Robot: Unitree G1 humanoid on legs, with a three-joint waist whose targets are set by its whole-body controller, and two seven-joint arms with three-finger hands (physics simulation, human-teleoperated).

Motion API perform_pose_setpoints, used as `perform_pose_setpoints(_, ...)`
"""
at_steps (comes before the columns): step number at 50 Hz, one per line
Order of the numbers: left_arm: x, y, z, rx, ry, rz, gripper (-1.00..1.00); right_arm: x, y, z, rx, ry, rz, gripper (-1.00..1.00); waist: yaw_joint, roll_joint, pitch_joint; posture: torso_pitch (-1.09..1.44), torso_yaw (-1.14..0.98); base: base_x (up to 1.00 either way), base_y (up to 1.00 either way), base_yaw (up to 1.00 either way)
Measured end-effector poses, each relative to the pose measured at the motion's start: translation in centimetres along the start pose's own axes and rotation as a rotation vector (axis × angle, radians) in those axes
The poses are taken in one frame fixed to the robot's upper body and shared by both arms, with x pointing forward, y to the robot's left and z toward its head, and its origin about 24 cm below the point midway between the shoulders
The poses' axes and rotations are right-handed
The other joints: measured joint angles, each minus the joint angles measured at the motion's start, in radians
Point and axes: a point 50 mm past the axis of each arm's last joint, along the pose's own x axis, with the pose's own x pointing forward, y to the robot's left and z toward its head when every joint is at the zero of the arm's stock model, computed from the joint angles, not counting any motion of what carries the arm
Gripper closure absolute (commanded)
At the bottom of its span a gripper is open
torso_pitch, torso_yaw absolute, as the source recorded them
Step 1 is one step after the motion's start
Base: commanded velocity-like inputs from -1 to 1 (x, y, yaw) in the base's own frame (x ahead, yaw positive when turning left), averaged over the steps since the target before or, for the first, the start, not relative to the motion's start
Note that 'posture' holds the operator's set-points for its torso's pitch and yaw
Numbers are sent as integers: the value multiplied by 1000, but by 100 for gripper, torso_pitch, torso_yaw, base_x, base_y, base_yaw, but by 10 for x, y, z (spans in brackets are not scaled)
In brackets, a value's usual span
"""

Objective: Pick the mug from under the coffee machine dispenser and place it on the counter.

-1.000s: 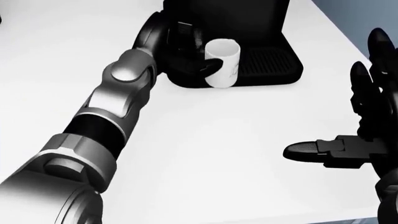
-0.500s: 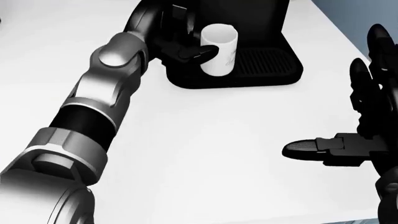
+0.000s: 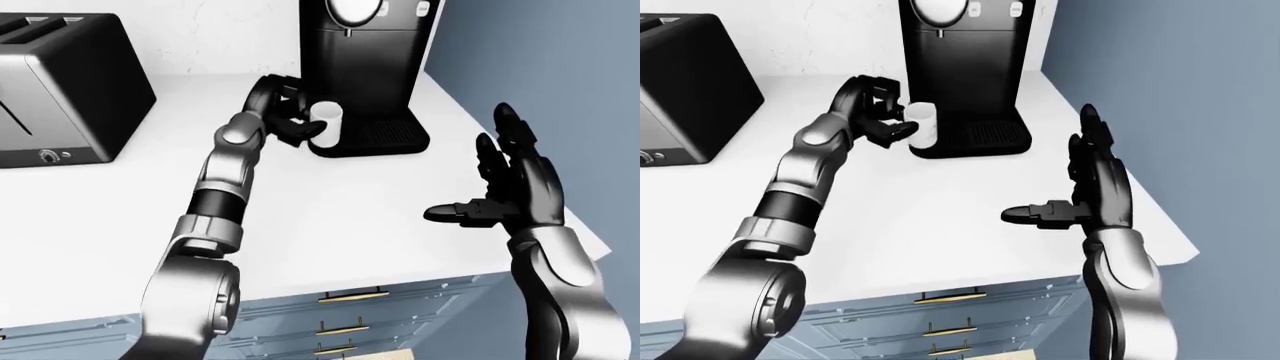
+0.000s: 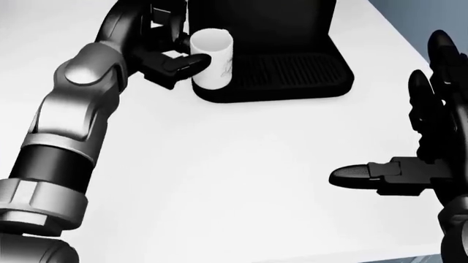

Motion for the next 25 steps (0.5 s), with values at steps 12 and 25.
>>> perform_pose_setpoints(12,-5,27,5,6,5,79,100,1,1,4,0,-8,4,-100,0,3,1,0,0,0,0,0)
perform_pose_setpoints(25,-13,67,-5,-3,22,237,100,0,0,2,-2,-2,-1,-100,0,7,-1,0,0,0,0,0)
